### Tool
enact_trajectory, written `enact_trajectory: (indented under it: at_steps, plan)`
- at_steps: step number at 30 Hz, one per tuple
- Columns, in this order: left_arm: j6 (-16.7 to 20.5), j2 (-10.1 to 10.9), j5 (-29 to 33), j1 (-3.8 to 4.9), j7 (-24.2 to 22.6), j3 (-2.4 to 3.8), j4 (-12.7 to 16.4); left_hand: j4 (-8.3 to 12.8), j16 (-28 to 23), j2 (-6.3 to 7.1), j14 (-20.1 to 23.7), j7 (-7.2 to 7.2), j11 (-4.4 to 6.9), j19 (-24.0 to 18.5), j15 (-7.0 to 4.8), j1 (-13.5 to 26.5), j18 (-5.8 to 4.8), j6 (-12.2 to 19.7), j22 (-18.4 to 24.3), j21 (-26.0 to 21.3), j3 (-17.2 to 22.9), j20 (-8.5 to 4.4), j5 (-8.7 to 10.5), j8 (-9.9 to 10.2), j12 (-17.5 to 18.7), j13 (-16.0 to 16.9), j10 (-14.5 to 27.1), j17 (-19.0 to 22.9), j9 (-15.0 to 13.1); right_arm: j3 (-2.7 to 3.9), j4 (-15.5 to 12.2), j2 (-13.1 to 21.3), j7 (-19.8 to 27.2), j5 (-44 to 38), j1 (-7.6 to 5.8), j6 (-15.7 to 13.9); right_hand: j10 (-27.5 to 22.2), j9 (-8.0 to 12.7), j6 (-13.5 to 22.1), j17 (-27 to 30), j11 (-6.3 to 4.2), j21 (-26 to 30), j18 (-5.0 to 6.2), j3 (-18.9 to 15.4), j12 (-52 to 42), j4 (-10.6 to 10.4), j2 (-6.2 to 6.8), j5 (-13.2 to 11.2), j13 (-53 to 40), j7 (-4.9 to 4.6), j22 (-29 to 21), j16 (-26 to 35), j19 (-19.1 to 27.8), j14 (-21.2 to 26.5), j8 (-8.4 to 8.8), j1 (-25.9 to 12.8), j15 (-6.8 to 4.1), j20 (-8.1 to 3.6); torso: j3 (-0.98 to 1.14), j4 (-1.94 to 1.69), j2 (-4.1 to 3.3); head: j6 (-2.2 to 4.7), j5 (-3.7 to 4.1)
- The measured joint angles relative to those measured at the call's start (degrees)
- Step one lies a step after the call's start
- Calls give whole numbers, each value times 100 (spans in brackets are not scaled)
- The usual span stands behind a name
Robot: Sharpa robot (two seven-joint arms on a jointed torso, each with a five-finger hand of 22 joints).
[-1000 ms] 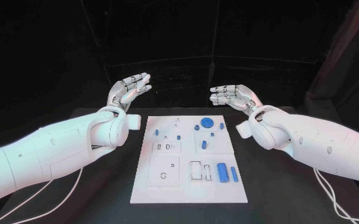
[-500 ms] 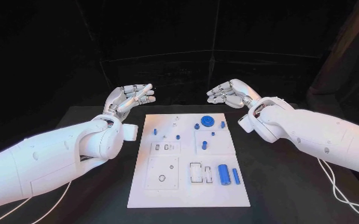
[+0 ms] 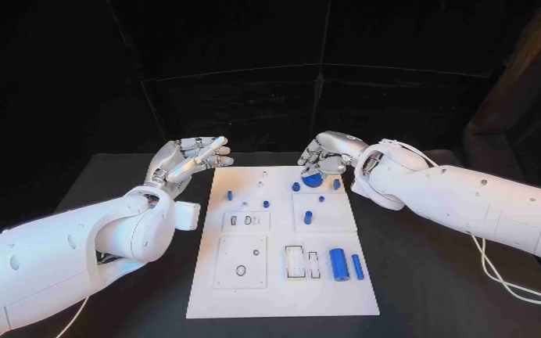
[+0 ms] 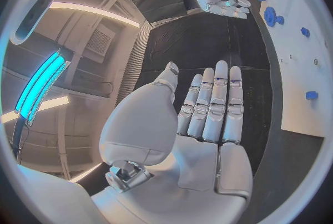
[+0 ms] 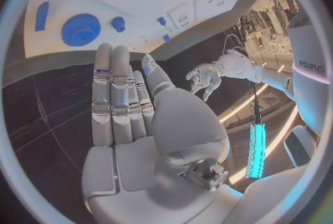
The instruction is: Assemble the parts on the task board
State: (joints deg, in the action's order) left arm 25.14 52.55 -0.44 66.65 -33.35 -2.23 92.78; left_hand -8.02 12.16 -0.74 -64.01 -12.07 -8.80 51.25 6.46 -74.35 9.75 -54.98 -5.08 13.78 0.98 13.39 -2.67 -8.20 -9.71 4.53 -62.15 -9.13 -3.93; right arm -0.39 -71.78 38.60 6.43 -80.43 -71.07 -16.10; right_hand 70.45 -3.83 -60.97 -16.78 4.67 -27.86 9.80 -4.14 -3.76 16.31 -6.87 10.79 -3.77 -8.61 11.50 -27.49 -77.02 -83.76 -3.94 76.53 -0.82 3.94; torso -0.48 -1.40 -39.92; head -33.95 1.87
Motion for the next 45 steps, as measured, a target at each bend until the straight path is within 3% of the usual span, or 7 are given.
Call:
enact_trajectory:
  at_steps: [6, 12, 16, 21, 25, 42, 45]
  plan:
    - [-28, 54, -9, 0, -1, 0, 228, 37, -40, -23, 0, 0, 0, 0, 0, -23, -1, 0, 23, 0, -8, 0, 0, 43, 59, -3, 0, -7, 4, 2, 55, -131, -349, -774, -8, 267, -319, 2, 232, -640, 38, -522, 0, 0, 0, 0, 68, 0, 0, -54, 313, -1005, -62, -20, 0, -68, 20, 6, -14, -38, -135, 37, 41]
    - [-52, 68, -12, 0, -1, 0, 313, 53, -40, -23, 0, 0, 0, 0, 0, -23, 0, 0, 33, 0, -23, 0, 0, 59, 86, -9, 0, -12, 6, 5, 73, -235, -518, -1169, -21, 445, -455, 2, 266, -2069, 34, -1109, 0, 21, 0, 21, 67, 0, 1, -61, 748, -2429, -123, -20, 0, -69, 20, 67, -23, -59, -240, 64, 48]
    - [-60, 83, -14, 0, -1, 0, 345, 53, -63, -23, 0, 0, 0, 0, 0, -23, 0, 0, 39, -25, -23, 0, 0, 59, 86, -13, 0, -15, 6, 5, 73, -283, -596, -1334, -21, 537, -455, 2, 316, -2959, 33, -2117, -11, 99, 0, 10, 44, 0, 1, -73, 1852, -3307, -185, -20, 0, -92, 20, 88, -23, -62, -282, 78, 51]
    - [-65, 105, -16, 4, 2, 0, 373, 69, -63, -23, 0, 0, 0, 0, 0, -22, 0, 0, 44, -25, -39, 0, 0, 87, 111, -16, 0, -21, 5, 5, 65, -310, -669, -1456, -25, 616, -455, 2, 328, -3582, 33, -2850, -94, 254, 0, 13, 14, -179, 1, -61, 2687, -3902, -205, -19, 0, -122, 20, 108, -23, -63, -330, 90, 51]
    - [-69, 120, -17, 9, 5, 2, 386, 69, -63, -23, 0, 0, 0, 0, 0, -23, -1, 1, 43, -25, -39, 0, 0, 87, 111, -16, 0, -20, 5, 5, 62, -329, -713, -1515, -25, 662, -455, 2, 328, -3787, 33, -3115, -183, 342, 0, 20, 14, -179, 1, -61, 2974, -4111, -204, -19, 0, -122, 20, 108, -22, -63, -356, 82, 48]
    - [-73, 154, 18, 21, 9, 1, 426, 84, -86, -46, 1, -20, -22, 20, 0, -46, -1, -20, 55, -25, -23, 21, 0, 87, 132, -16, 22, -35, 4, 12, 87, -410, -780, -1613, -35, 842, -235, -2, 70, -4086, 5, -3828, -184, 1045, 1, 26, -206, -313, 8, -27, 3812, -4451, -202, -19, 3, -66, 20, 150, -15, -63, -391, 26, 27]
    - [-73, 157, 24, 23, 12, 1, 426, 84, -86, -46, 1, -21, -21, 20, 0, -46, -1, -20, 55, -25, -23, 21, 0, 87, 132, -20, 22, -41, 4, 16, 99, -427, -780, -1616, -41, 858, -176, -3, 5, -4106, 4, -3957, -273, 1288, 11, 17, -205, -361, 12, -5, 3941, -4514, -202, -19, 34, -67, 20, 150, -14, -63, -393, 16, 23]
